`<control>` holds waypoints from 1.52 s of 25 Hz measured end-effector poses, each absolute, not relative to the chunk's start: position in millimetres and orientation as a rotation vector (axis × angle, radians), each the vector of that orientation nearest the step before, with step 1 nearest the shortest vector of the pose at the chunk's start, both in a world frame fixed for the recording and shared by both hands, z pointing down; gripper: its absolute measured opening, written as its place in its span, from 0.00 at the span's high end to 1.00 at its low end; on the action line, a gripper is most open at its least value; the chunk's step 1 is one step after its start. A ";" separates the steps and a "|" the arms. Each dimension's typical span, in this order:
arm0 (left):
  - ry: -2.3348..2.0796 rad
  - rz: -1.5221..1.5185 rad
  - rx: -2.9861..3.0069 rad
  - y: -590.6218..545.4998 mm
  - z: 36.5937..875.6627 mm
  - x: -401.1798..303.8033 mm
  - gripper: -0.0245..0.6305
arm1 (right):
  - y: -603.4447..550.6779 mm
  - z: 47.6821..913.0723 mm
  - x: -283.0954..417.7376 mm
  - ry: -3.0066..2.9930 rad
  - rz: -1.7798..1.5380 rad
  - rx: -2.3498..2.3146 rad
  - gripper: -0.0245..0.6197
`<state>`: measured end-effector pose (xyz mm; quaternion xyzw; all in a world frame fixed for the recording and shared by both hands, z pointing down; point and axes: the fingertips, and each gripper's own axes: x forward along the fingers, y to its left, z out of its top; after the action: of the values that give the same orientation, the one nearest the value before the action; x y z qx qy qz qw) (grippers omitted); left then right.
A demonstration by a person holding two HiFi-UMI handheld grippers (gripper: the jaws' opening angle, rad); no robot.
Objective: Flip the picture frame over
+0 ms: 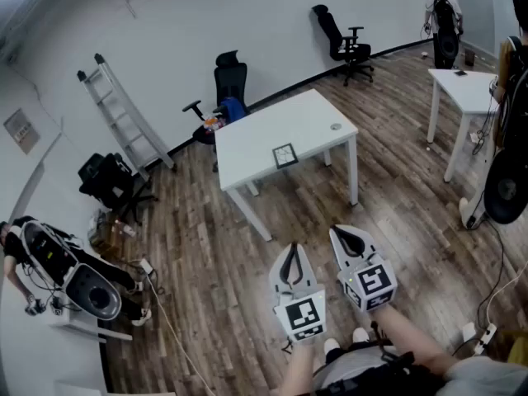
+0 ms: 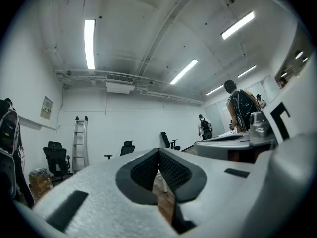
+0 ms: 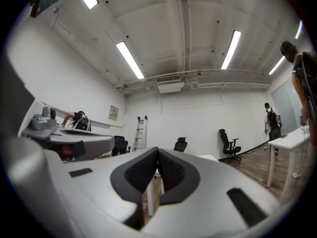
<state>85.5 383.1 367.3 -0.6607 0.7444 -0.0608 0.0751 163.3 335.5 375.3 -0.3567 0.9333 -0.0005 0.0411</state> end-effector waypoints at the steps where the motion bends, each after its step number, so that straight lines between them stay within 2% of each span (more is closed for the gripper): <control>1: 2.233 -0.183 -1.981 381.7 367.4 86.2 0.96 | 334.1 374.8 163.9 2.855 -0.001 -1.091 0.95; 18: 2.244 -0.141 -1.992 358.2 373.4 103.6 0.96 | 313.6 380.9 177.0 2.844 -0.036 -1.044 0.95; 28: 2.284 -0.214 -1.957 340.5 380.7 113.7 0.96 | 287.0 390.6 190.5 2.863 -0.065 -1.031 0.95; 38: 2.303 -0.146 -1.980 296.7 390.5 87.3 0.96 | 248.0 399.1 168.8 2.869 -0.073 -1.059 0.95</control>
<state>87.3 296.7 390.5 -0.6504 0.7564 -0.0478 0.0506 168.8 248.0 399.1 -0.3458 0.9371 -0.0238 0.0414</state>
